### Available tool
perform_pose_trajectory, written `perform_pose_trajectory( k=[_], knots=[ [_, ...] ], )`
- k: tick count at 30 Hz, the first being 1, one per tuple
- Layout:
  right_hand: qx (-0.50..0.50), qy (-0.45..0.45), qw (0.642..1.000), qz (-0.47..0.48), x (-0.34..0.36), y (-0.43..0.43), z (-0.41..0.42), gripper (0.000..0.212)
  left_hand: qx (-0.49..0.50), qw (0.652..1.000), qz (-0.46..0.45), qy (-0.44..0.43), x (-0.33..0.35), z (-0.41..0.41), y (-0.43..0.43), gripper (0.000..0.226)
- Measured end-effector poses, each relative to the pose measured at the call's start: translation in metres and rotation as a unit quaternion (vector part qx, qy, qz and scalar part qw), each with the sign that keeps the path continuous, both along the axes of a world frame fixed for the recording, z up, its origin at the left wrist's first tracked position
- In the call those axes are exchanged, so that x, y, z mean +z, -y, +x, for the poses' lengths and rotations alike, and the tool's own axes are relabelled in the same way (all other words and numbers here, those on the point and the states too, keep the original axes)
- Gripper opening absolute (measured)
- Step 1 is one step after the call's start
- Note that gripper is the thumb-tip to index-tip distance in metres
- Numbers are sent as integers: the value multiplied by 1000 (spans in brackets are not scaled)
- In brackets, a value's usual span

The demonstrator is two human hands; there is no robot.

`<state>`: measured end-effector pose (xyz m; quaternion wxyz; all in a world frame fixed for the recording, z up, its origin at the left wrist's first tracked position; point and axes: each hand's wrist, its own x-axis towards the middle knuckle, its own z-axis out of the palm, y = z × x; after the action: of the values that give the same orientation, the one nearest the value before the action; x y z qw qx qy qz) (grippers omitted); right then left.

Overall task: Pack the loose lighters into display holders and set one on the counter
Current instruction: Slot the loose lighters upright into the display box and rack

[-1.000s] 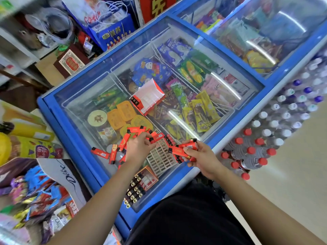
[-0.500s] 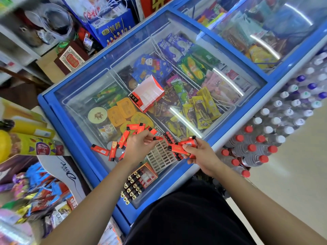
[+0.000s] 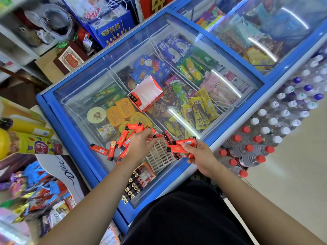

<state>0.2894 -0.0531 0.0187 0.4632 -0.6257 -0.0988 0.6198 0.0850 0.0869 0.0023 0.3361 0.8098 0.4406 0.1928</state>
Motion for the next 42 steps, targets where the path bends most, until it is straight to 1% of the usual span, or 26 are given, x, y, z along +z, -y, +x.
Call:
perform_pose_trajectory(
  k=[5,7,8,9,11,12,13,14,16,17,18,22,26,28,34,36,39,42],
  knots=[
    [9,-14,1000,16,1,2,-1,27,2,998,-27,-57,-4,10,-4,21],
    [14,-20,999,29,2,1,-2,27,4,995,-50,-88,-2,16,-3,12],
    [16,-24,999,37,3,1,-2,29,9,994,-43,-103,2,17,-1,12],
    [17,-29,998,46,4,1,-3,31,15,994,-22,-103,7,16,3,17],
    [21,-37,997,60,6,0,-4,35,41,998,19,-44,21,15,14,21],
    [24,-37,997,65,7,0,-4,36,50,999,5,1,28,14,21,19],
    [29,-36,997,68,9,-1,-4,34,45,997,-46,33,35,14,28,17],
    [33,-36,996,71,11,-1,-5,31,30,990,-123,53,41,14,33,16],
    [42,-38,996,75,15,-2,-5,27,9,960,-271,74,44,13,41,18],
    [46,-38,995,75,16,-3,-6,27,15,949,-304,78,43,12,44,20],
    [50,-38,995,76,17,-4,-7,26,29,944,-317,87,42,10,46,20],
    [52,-37,995,78,17,-5,-10,20,97,932,-324,128,44,10,52,14],
    [-7,-48,997,56,18,-4,-9,14,176,922,-305,162,46,3,50,10],
    [-29,-45,997,51,18,-3,-6,14,195,922,-290,168,47,-7,49,12],
    [-48,-72,995,41,19,-4,3,11,175,945,-235,143,47,-33,53,22],
    [-52,-79,995,42,17,-4,4,11,158,952,-232,124,45,-36,56,19],
    [-58,-78,995,38,15,-3,3,13,128,965,-208,94,43,-35,60,25],
    [-58,-72,995,31,12,-2,3,14,118,976,-171,67,37,-25,59,24]
  ],
)
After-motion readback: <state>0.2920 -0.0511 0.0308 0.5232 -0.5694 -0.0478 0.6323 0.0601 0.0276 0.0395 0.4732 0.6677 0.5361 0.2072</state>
